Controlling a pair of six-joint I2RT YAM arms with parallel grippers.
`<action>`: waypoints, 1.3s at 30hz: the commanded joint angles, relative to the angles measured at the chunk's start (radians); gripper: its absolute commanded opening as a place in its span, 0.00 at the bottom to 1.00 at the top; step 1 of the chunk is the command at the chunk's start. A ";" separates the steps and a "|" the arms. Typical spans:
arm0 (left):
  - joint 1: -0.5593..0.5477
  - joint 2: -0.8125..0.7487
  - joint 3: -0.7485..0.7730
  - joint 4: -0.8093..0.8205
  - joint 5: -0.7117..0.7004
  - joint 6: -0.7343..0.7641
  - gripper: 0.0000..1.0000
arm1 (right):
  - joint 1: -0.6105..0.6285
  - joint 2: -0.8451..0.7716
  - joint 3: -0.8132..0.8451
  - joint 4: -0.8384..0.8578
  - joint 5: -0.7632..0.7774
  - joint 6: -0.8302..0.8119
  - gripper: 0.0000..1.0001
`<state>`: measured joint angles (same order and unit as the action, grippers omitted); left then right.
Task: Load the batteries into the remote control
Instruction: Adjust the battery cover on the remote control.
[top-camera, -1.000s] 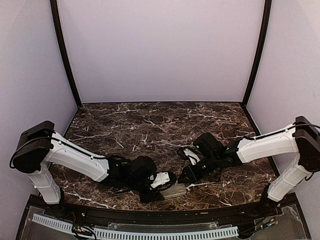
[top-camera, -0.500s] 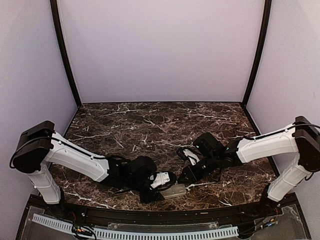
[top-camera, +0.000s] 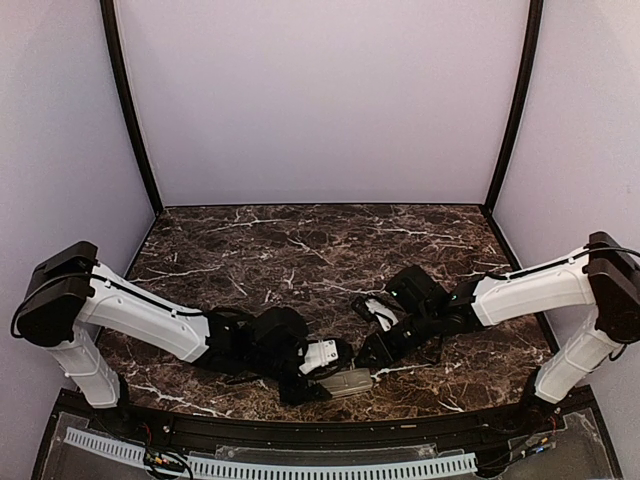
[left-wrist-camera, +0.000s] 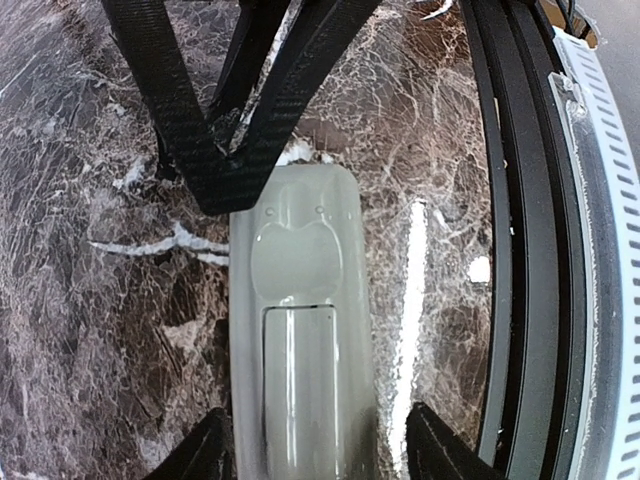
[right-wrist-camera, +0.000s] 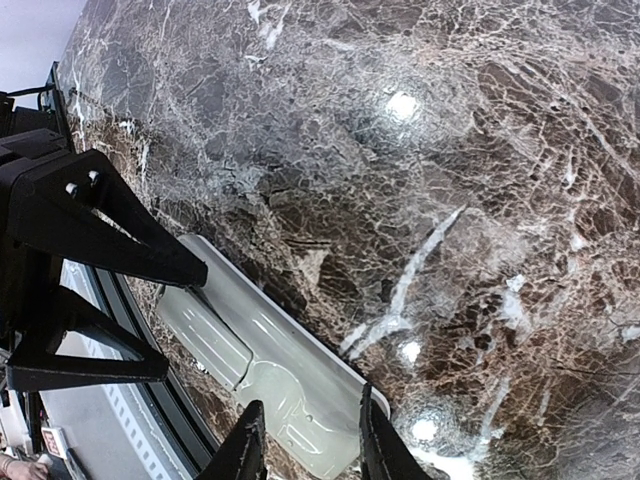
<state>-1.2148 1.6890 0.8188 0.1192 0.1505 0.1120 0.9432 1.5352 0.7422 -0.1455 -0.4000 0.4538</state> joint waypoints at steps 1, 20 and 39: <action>0.015 -0.036 -0.021 -0.006 0.030 -0.004 0.58 | -0.004 0.012 0.019 0.025 -0.007 -0.009 0.30; 0.023 -0.004 -0.013 -0.032 0.072 -0.023 0.41 | -0.004 0.021 0.019 0.030 -0.013 -0.013 0.29; 0.023 0.009 0.000 -0.048 0.060 -0.018 0.33 | -0.004 0.038 0.021 0.044 -0.021 -0.012 0.29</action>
<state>-1.1931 1.6924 0.8146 0.1123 0.2001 0.0937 0.9432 1.5539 0.7422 -0.1287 -0.4114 0.4500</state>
